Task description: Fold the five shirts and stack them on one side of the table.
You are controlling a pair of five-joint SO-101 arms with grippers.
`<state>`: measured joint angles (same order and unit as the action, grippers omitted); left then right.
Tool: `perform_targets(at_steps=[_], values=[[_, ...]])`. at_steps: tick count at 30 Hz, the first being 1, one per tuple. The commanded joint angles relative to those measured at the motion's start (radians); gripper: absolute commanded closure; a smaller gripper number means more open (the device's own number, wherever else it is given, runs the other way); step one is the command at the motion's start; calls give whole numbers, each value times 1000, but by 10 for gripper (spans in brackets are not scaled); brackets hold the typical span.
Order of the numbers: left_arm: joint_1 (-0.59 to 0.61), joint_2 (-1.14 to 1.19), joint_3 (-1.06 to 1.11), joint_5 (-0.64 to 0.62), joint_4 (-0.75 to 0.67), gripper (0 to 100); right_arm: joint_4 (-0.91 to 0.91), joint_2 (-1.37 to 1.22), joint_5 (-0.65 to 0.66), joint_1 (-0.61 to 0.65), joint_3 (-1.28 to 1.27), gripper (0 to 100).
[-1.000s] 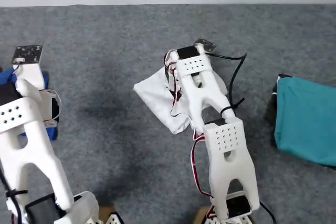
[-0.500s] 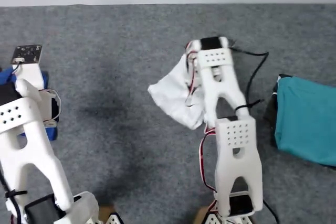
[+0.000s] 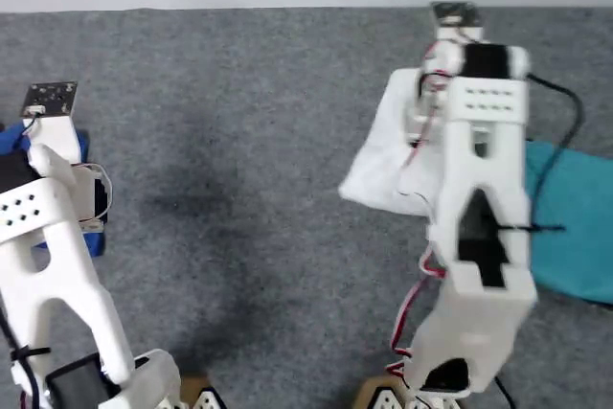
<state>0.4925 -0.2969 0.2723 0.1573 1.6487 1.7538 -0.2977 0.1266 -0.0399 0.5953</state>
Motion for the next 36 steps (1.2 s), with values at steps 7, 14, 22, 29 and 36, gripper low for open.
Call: perform_targets(at_steps=[7, 14, 22, 29, 36], values=[[-6, -41, -8, 8, -9, 995, 42, 234, 290, -254, -49, 989], [-6, -43, -8, 8, -9, 995, 41, 229, 358, -410, -49, 989], [-6, -43, -10, 8, -11, 995, 41, 186, 371, -529, -54, 989], [-6, -43, -10, 8, -11, 995, 38, 120, 416, -619, -51, 989], [-6, -43, -10, 8, -11, 995, -36, 36, 442, -684, -51, 989]])
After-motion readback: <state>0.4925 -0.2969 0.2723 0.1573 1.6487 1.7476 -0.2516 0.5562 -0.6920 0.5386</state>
